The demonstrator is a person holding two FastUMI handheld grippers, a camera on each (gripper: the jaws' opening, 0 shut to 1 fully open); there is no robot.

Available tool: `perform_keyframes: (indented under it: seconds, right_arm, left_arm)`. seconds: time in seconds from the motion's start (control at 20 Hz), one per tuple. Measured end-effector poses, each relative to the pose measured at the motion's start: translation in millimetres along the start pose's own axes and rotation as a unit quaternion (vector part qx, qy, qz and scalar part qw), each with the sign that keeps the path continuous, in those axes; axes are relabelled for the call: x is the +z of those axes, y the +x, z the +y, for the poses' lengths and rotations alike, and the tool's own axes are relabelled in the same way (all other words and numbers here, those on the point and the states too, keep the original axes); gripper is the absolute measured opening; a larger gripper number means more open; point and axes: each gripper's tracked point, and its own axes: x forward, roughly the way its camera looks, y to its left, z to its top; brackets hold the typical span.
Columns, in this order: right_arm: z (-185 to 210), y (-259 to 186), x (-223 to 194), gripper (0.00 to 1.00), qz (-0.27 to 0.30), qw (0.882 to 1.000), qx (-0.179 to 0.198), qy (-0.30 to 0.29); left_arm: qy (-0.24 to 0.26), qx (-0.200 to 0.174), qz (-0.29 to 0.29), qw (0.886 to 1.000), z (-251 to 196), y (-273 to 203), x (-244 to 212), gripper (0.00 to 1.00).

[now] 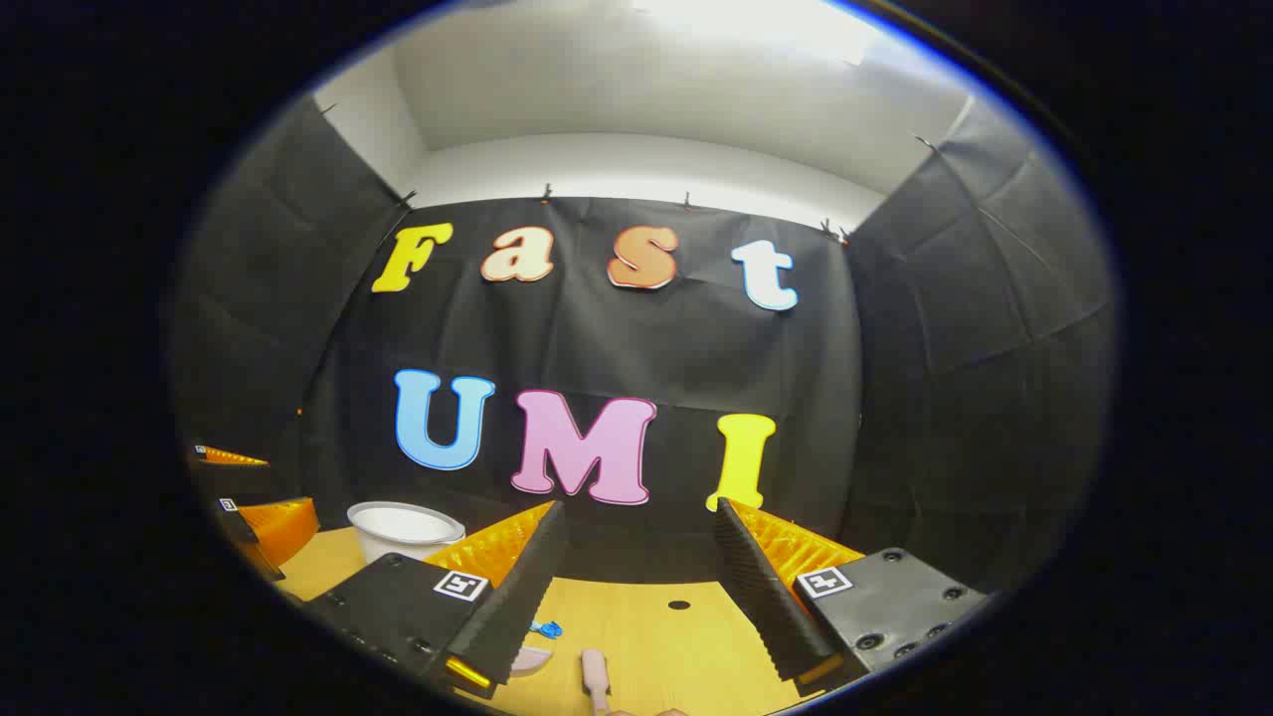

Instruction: Pick up the small broom and dustpan from the desktop, sweep the trash into the dustpan with the broom, and then empty the trash into the garbage bin.

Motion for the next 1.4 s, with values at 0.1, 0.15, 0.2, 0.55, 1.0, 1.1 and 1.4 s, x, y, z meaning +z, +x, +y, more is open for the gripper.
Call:
perform_keyframes:
  seconds: [0.1, 0.15, 0.2, 0.55, 1.0, 1.1, 1.4]
  right_arm:
    - [33, 2, -4, 0.99, 0.02, 1.0, 0.004, -0.014]
    - [44, 3, 0, 0.99, 0.019, 1.0, 0.0, -0.016]
    - [53, 5, 7, 0.99, 0.011, 1.0, -0.003, -0.02]
    - [87, 16, 25, 0.99, -0.038, 0.998, 0.04, 0.006]
    - [49, 50, 1, 0.99, -0.031, 1.0, 0.002, 0.001]
    - [43, 52, -10, 0.99, -0.019, 1.0, 0.001, -0.007]
    - [39, 55, -18, 0.99, -0.004, 1.0, 0.005, -0.006]
  left_arm:
    - [-0.021, -0.02, -0.007, 1.0, 15, 3, 7, 0.71]
    - [-0.029, -0.024, -0.014, 0.999, 28, 7, 10, 0.71]
    - [-0.03, -0.028, -0.024, 0.999, 38, 11, 14, 0.71]
    - [-0.02, -0.03, -0.069, 0.997, 50, 41, 30, 0.71]
    - [-0.045, -0.057, -0.053, 0.996, 13, 78, 18, 0.71]
    - [-0.047, -0.04, -0.049, 0.997, 19, 85, 16, 0.71]
    - [-0.05, -0.042, -0.07, 0.995, 9, 88, 20, 0.71]
